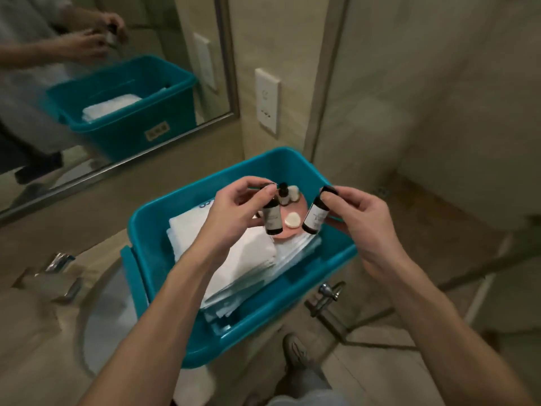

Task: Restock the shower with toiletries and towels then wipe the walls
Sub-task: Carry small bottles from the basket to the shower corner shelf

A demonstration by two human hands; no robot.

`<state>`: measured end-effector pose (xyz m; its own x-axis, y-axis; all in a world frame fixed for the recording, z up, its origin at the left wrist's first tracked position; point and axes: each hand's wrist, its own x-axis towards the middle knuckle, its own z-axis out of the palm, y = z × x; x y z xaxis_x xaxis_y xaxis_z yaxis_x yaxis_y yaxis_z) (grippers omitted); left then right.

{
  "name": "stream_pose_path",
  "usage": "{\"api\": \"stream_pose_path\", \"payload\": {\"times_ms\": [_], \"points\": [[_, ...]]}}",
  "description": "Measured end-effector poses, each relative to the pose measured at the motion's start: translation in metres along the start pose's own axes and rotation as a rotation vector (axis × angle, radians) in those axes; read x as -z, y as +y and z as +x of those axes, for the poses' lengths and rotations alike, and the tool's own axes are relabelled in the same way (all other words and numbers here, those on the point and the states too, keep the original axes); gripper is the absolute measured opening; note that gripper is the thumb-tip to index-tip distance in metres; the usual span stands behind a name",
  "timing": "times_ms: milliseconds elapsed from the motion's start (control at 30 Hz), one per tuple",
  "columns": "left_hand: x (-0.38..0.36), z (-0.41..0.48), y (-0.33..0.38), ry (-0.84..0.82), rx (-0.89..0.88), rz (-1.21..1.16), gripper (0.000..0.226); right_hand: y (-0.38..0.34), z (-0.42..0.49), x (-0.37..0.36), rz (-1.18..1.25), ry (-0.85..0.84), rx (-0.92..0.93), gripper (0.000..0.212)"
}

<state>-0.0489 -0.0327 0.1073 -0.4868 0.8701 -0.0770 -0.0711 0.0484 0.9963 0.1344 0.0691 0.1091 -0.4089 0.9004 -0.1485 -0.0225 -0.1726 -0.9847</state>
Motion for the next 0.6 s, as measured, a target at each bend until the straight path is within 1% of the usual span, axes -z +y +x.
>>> {"api": "stream_pose_path", "payload": {"times_ms": [67,167,233,400,500,600], "points": [[-0.01,-0.007,0.006,-0.079,-0.026,-0.003,0.009,-0.001,-0.025,0.012,0.0,0.075,0.02,0.014],[-0.031,-0.016,0.016,-0.182,-0.04,-0.008,0.017,-0.009,-0.059,0.032,0.023,0.192,0.044,0.011],[-0.052,-0.021,0.025,-0.246,-0.054,-0.014,0.019,-0.018,-0.079,0.048,0.044,0.273,0.073,0.012],[-0.117,-0.031,0.044,-0.409,-0.115,-0.032,0.005,-0.04,-0.123,0.1,0.043,0.459,0.166,0.017],[-0.162,-0.041,0.053,-0.509,-0.162,-0.006,0.005,-0.052,-0.148,0.14,0.043,0.546,0.206,0.015],[-0.214,-0.058,0.059,-0.637,-0.17,0.003,0.008,-0.063,-0.175,0.181,0.022,0.613,0.259,0.011]]}}
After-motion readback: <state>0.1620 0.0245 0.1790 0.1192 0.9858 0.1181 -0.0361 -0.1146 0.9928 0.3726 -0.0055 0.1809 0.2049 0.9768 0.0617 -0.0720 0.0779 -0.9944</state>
